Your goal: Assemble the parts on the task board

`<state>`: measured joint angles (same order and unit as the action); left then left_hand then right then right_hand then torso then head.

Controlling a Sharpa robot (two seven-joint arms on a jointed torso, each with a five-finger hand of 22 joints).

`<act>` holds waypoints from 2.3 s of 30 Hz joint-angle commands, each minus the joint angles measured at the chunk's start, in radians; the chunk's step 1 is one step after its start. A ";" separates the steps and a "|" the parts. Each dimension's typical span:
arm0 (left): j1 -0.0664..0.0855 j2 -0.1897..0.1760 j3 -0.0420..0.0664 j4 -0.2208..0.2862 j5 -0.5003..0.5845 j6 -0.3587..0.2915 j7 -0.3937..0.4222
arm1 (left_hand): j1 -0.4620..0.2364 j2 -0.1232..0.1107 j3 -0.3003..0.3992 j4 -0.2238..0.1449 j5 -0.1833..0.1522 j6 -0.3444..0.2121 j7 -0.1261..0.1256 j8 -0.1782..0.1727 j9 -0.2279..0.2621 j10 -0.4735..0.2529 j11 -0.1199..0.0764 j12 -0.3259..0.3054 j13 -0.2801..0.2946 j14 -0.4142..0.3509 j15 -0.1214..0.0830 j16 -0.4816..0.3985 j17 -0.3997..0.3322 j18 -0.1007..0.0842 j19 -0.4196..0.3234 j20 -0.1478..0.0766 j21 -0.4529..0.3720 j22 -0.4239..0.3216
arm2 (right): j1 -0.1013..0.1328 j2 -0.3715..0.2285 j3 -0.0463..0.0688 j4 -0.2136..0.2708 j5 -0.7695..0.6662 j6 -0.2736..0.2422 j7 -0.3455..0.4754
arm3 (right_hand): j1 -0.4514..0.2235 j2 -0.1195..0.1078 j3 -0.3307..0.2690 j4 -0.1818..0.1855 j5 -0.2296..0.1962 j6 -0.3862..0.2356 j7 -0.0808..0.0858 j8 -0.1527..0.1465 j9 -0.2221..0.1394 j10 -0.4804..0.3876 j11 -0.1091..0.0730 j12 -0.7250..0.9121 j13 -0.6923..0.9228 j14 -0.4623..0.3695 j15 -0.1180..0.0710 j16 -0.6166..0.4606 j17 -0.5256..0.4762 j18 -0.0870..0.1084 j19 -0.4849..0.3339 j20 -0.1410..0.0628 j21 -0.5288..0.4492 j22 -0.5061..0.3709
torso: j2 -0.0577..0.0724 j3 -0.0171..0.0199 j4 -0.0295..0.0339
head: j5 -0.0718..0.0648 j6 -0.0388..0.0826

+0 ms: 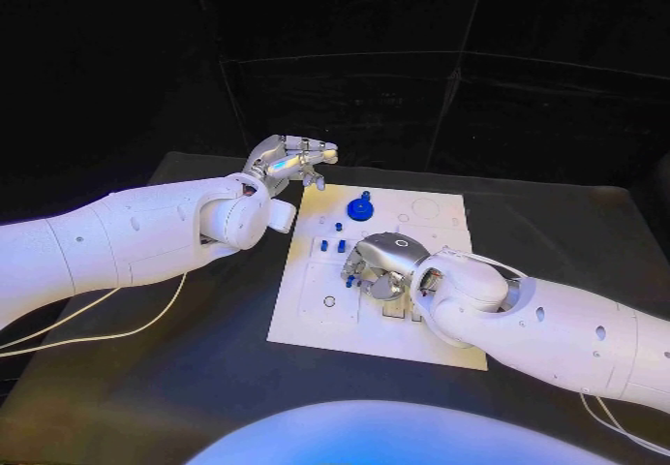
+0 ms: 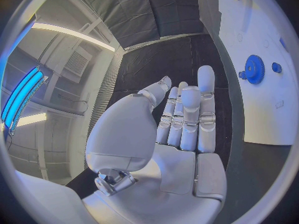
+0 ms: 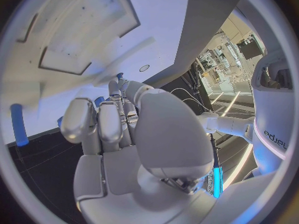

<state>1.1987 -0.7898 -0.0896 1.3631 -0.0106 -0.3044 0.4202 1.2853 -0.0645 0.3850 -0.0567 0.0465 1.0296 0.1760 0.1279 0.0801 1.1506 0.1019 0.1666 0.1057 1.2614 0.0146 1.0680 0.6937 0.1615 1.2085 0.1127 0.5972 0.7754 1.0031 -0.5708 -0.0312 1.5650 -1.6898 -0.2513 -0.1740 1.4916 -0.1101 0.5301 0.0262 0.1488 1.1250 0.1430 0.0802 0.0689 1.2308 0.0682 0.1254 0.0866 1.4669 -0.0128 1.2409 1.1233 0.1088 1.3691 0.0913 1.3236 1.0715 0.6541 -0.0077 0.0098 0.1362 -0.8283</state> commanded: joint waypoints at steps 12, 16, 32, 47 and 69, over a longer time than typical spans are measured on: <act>0.002 0.002 0.001 -0.002 0.003 0.016 0.000 | 0.004 0.009 -0.006 0.000 0.002 -0.005 0.000 0.005 -0.001 -0.009 -0.001 0.007 0.001 -0.007 0.002 -0.006 -0.001 0.020 -0.002 0.003 -0.002 -0.001 | -0.004 0.009 0.000 -0.009 -0.012 0.043 -0.002 | -0.025 -0.004 0.005 -0.005 -0.003 -0.004 0.006 -0.005 0.001 -0.005 0.006 -0.007 -0.002 0.031 0.000 0.004 -0.004 -0.014 0.003 0.000 0.003 -0.002 | 0.000 -0.0005 0.0001 | 0.003 -0.006; 0.002 0.002 0.001 -0.002 0.003 0.016 -0.002 | 0.004 0.009 -0.006 0.000 0.002 -0.005 0.000 0.005 -0.001 -0.009 -0.001 0.007 0.001 -0.007 0.002 -0.006 -0.001 0.020 -0.002 0.003 -0.002 -0.001 | -0.004 0.012 -0.001 -0.012 -0.009 0.045 0.002 | -0.058 -0.015 -0.010 -0.001 0.008 -0.018 0.011 -0.013 -0.001 -0.022 0.010 -0.017 -0.006 0.030 0.005 0.005 -0.005 -0.014 0.001 0.004 0.002 -0.003 | 0.000 -0.0009 -0.0001 | 0.003 -0.006; 0.002 0.000 0.001 -0.003 0.003 0.020 -0.005 | 0.004 0.009 -0.006 0.000 0.002 -0.005 0.000 0.005 -0.001 -0.009 -0.001 0.007 0.001 -0.007 0.002 -0.006 -0.001 0.020 -0.002 0.003 -0.002 -0.001 | -0.005 0.010 -0.006 -0.016 0.009 -0.022 0.011 | -0.121 -0.052 -0.077 0.011 0.016 -0.151 0.040 -0.019 -0.006 -0.159 0.049 -0.057 -0.023 -0.003 0.036 -0.049 -0.089 0.009 -0.063 0.030 -0.070 -0.128 | 0.000 -0.0009 0.0000 | 0.005 -0.008; 0.002 -0.003 0.001 -0.005 0.003 0.032 -0.017 | 0.004 0.009 -0.010 0.001 0.002 -0.008 0.000 0.005 -0.002 -0.013 0.000 0.009 0.002 -0.006 0.003 -0.004 0.000 0.020 -0.001 0.004 -0.004 -0.003 | 0.010 -0.122 -0.001 0.101 0.049 -0.129 0.014 | -0.123 -0.049 -0.102 0.006 0.020 -0.172 0.038 -0.012 -0.001 -0.188 0.050 -0.032 -0.019 -0.018 0.037 -0.070 -0.125 0.018 -0.088 0.033 -0.103 -0.179 | -0.001 -0.0013 -0.0038 | 0.003 0.002; 0.001 -0.001 0.000 -0.008 0.003 0.039 -0.021 | 0.008 0.011 -0.011 -0.001 0.002 -0.010 0.000 0.006 -0.002 -0.016 0.000 0.010 0.003 -0.012 0.003 -0.010 -0.011 0.020 -0.001 0.004 -0.006 -0.004 | 0.113 -0.247 0.026 0.087 0.066 0.148 -0.124 | -0.042 -0.035 -0.463 0.123 0.027 -0.312 -0.008 -0.018 -0.004 -0.401 0.065 0.072 -0.018 -0.067 0.052 -0.096 -0.214 0.036 -0.138 0.047 -0.196 -0.309 | -0.002 -0.0018 0.0004 | -0.029 0.013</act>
<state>1.1986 -0.7919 -0.0901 1.3543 -0.0102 -0.2806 0.3979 1.2900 -0.0599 0.3794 -0.0565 0.0465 1.0290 0.1766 0.1279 0.0785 1.1433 0.1019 0.1725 0.1074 1.2579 0.0183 1.0630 0.6836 0.1615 1.2084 0.1127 0.5973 0.7721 1.1143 -0.8181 -0.0057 1.6520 -1.6207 -0.2007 -0.2613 1.4414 -0.1457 0.0781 0.1417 0.1714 0.8199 0.1353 0.0658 0.0665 0.8368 0.1319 0.1929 0.0687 1.4075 0.0392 1.1470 0.9120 0.1247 1.2345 0.1356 1.1333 0.7654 0.6532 -0.0086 0.0089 0.1069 -0.8165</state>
